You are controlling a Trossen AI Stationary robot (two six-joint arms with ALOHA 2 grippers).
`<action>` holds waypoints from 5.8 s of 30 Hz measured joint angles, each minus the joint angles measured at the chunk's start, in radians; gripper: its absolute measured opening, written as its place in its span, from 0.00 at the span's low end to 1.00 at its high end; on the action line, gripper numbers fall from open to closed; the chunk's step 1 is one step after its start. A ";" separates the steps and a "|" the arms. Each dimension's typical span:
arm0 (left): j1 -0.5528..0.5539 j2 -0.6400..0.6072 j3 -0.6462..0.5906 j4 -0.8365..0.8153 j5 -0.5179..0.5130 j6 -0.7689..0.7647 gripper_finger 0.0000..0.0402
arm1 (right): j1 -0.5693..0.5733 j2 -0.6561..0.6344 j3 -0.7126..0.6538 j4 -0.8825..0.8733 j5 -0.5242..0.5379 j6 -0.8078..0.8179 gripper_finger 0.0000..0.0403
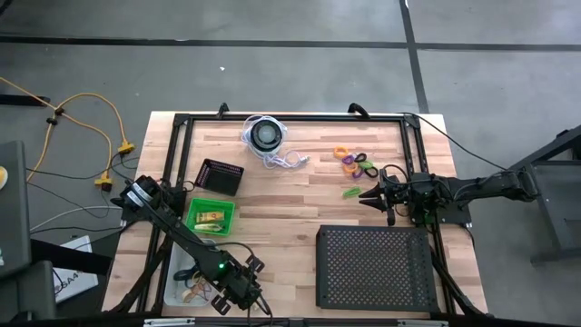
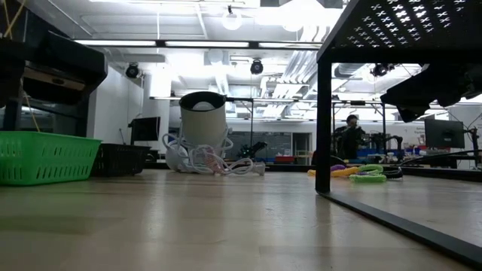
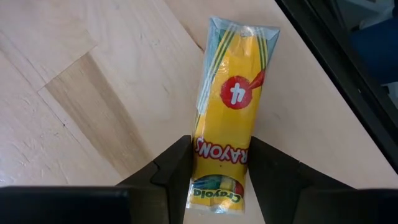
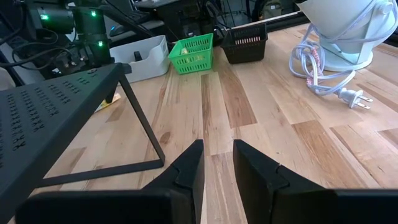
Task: Pick & Place Office Desk Supplies
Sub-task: Put the crayon pack into the green bin, then put the green coil keychain into the black bin
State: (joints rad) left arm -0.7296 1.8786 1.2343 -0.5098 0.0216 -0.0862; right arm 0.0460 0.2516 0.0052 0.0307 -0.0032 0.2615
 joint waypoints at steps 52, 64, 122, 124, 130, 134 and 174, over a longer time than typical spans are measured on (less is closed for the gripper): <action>0.362 -0.623 -0.286 -0.276 -0.046 -0.076 0.35 | 0.000 0.000 0.000 -0.003 -0.001 0.000 0.18; 0.382 -0.818 -0.435 -0.403 -0.106 -0.364 0.35 | 0.000 0.000 0.000 -0.003 0.000 0.000 0.18; 0.214 -0.934 -0.623 -0.479 -0.203 -0.829 0.48 | 0.000 0.000 0.000 -0.004 0.000 0.000 0.18; 0.214 -0.934 -0.623 -0.479 -0.203 -0.835 0.48 | 0.000 0.000 0.000 -0.004 0.000 0.000 0.18; 0.214 -0.944 -0.623 -0.467 -0.208 -0.834 0.48 | 0.000 0.000 0.000 -0.004 0.000 0.000 0.18; 0.216 -1.018 -0.600 -0.449 -0.225 -0.792 0.48 | 0.000 0.000 0.000 -0.004 0.000 0.000 0.18; 0.755 -0.695 -0.578 0.560 -0.142 0.277 0.48 | 0.000 0.000 0.000 -0.004 0.000 0.000 0.18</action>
State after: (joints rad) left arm 0.0251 1.1834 0.6563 0.0505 -0.1208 0.1908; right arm 0.0456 0.2518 0.0051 0.0265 -0.0032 0.2615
